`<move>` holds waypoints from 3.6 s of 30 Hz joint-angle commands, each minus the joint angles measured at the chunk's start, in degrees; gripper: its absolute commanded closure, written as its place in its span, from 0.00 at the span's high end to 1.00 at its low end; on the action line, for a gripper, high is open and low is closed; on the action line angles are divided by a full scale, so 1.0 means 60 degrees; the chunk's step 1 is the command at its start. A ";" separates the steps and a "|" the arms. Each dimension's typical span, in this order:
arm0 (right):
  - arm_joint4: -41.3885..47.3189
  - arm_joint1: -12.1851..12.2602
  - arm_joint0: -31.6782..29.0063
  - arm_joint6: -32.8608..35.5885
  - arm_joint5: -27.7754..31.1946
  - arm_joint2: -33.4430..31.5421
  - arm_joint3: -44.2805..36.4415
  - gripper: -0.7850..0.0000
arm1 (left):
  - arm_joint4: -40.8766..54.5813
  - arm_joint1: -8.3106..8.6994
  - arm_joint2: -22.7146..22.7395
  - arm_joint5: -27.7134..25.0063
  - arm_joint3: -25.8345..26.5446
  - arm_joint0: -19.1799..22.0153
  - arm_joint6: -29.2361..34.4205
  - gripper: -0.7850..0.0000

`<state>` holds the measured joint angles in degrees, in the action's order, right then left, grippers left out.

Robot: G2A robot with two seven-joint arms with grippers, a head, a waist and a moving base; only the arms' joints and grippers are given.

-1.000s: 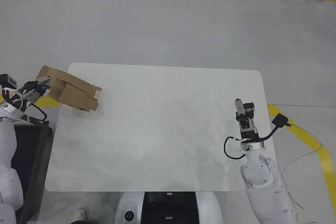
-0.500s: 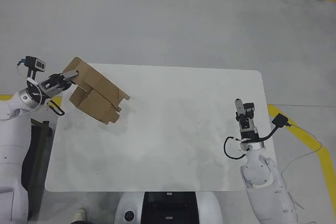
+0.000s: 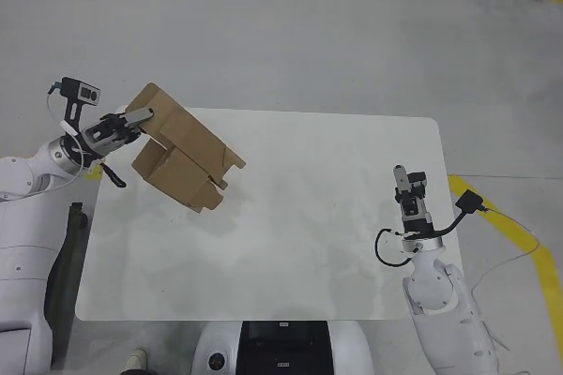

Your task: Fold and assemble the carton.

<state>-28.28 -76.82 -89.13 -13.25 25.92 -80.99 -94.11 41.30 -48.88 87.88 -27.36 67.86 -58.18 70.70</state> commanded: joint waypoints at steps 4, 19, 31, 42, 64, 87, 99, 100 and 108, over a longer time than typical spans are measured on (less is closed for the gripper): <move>0.0000 0.0000 0.0000 0.0000 0.0000 0.0000 0.0000 1.00 | 0.0053 -0.0007 -0.0020 0.0038 -0.0002 0.0028 0.0020 0.00; 0.0000 0.0000 0.0000 0.0000 0.0000 0.0000 0.0000 1.00 | 0.0053 -0.0007 -0.0020 0.0038 -0.0002 0.0028 0.0020 0.00; -0.0343 0.0010 0.0040 0.0390 -0.0127 0.0128 -0.0212 1.00 | 0.0017 -0.0058 -0.0261 0.0375 0.0245 -0.0041 -0.0131 0.00; 0.1743 0.0025 0.0144 0.3629 -0.0485 0.1027 -0.0794 1.00 | 0.1399 -0.0590 -0.1828 0.0134 -0.1350 0.1234 0.0651 0.00; 0.3701 -0.0128 0.0381 0.4842 -0.0731 0.2617 -0.1312 1.00 | 0.1787 -0.1319 -0.3219 -0.0352 -0.3018 0.2475 0.0684 0.00; 0.5423 -0.0344 0.1175 0.5791 -0.0287 0.4173 -0.0710 1.00 | 0.1331 -0.1652 -0.3671 -0.0157 -0.2253 0.1834 -0.0897 0.00; 0.5554 -0.0352 0.1190 0.5465 0.0196 0.4174 -0.0722 1.00 | 0.0631 -0.1731 -0.3583 -0.0329 -0.2678 0.1895 -0.1101 0.00; 0.5576 -0.0352 0.1191 0.5449 0.0205 0.4171 -0.0729 1.00 | 0.0562 -0.1731 -0.3579 -0.0351 -0.2692 0.1897 -0.1109 0.00; 0.5739 -0.0352 0.1219 0.5334 0.0339 0.4122 -0.0822 1.00 | 0.0185 -0.1763 -0.3501 -0.0500 -0.2794 0.1873 -0.1233 0.00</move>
<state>6.02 -78.94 -81.80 18.75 27.90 -56.24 -99.00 42.54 -59.44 66.82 -30.34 51.15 -46.92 63.32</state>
